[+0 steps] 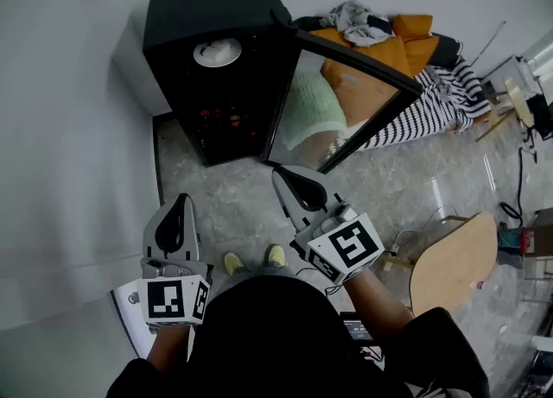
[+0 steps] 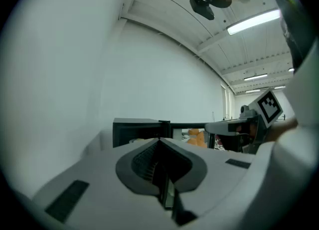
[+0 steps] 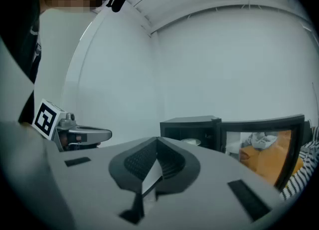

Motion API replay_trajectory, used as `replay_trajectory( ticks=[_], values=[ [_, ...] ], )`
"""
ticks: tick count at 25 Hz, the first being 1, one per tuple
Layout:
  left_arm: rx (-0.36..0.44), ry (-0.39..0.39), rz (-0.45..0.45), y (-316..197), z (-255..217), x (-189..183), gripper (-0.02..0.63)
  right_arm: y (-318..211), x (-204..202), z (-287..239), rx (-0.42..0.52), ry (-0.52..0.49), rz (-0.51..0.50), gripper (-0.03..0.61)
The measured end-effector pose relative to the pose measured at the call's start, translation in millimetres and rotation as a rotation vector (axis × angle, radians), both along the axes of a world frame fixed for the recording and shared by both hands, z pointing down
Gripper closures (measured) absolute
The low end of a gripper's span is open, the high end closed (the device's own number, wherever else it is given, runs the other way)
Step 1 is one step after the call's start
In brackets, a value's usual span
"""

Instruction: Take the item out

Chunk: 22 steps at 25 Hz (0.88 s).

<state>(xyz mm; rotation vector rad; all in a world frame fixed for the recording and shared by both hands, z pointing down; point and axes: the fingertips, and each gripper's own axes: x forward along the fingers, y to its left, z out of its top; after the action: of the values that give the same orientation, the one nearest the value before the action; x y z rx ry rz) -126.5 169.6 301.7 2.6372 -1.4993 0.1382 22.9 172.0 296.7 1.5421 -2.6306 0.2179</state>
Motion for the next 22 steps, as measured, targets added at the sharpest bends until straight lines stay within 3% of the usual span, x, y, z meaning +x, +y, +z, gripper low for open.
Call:
replay_trajectory(
  ticks=[4, 22],
  values=[
    [0.027, -0.014, 0.014, -9, 1, 3, 0.606, -12, 4, -5, 0.042, 0.008, -0.005, 0.574],
    [0.034, 0.008, 0.03, -9, 2, -10, 0.606, -7, -5, -4, 0.034, 0.022, 0.007, 0.574]
  ],
)
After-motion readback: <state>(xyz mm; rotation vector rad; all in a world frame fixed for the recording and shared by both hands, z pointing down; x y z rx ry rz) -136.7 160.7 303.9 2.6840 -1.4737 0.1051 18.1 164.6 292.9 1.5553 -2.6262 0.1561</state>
